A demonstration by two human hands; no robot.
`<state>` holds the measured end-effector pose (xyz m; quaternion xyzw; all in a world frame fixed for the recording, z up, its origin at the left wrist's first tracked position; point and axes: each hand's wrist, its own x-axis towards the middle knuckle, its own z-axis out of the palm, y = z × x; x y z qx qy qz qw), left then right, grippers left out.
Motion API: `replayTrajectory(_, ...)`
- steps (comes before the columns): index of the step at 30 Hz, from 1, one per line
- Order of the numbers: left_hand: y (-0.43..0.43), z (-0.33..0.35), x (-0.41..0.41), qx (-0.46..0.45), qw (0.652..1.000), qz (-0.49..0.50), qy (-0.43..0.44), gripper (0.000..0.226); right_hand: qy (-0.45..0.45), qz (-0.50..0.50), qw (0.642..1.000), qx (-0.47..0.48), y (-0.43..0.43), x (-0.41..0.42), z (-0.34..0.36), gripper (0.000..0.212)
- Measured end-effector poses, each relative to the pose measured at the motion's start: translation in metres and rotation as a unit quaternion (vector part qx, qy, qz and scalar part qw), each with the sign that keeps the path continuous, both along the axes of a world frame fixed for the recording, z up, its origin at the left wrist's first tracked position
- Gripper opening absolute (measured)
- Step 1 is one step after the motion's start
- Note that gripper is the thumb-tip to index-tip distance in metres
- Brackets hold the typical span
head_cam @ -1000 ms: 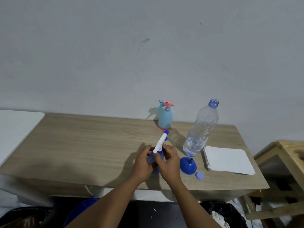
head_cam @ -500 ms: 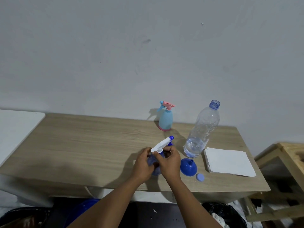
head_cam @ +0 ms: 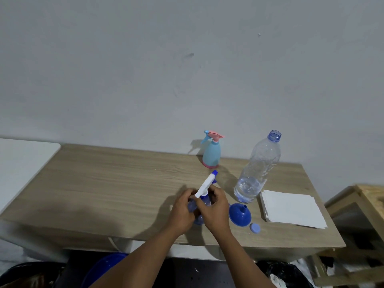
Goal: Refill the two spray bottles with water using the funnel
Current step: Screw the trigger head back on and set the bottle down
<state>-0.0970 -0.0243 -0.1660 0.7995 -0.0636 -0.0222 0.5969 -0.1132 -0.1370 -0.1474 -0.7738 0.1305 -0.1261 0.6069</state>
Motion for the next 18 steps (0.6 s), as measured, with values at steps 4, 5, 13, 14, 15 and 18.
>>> replayTrajectory(4, 0.0007, -0.0017, 0.0013, 0.003, 1.0, 0.007, -0.003, 0.049, -0.013, -0.019, 1.0, -0.014, 0.0035, -0.0003, -0.0012, 0.022)
replayTrajectory(5, 0.0006, -0.0018, 0.0009, 0.001, 1.0, 0.005, -0.002, 0.049, -0.007, -0.033, 0.999, 0.0, 0.0053, 0.0007, 0.0004, 0.024)
replayTrajectory(13, 0.0005, -0.0012, 0.0013, -0.005, 1.0, 0.008, 0.0, 0.043, -0.019, -0.004, 1.0, -0.013, 0.0015, -0.0028, -0.0037, 0.024)
replayTrajectory(14, 0.0002, -0.0017, 0.0017, -0.005, 1.0, 0.009, 0.002, 0.044, -0.014, -0.018, 1.0, 0.001, 0.0028, -0.0011, -0.0028, 0.024)
replayTrajectory(15, 0.0, -0.0023, 0.0016, -0.005, 1.0, 0.009, 0.003, 0.045, -0.006, -0.031, 0.999, 0.011, 0.0046, 0.0005, -0.0015, 0.026)
replayTrajectory(18, 0.0009, -0.0044, 0.0016, -0.015, 1.0, 0.001, 0.018, 0.041, -0.001, -0.038, 0.999, 0.024, 0.0061, 0.0, 0.0, 0.032)
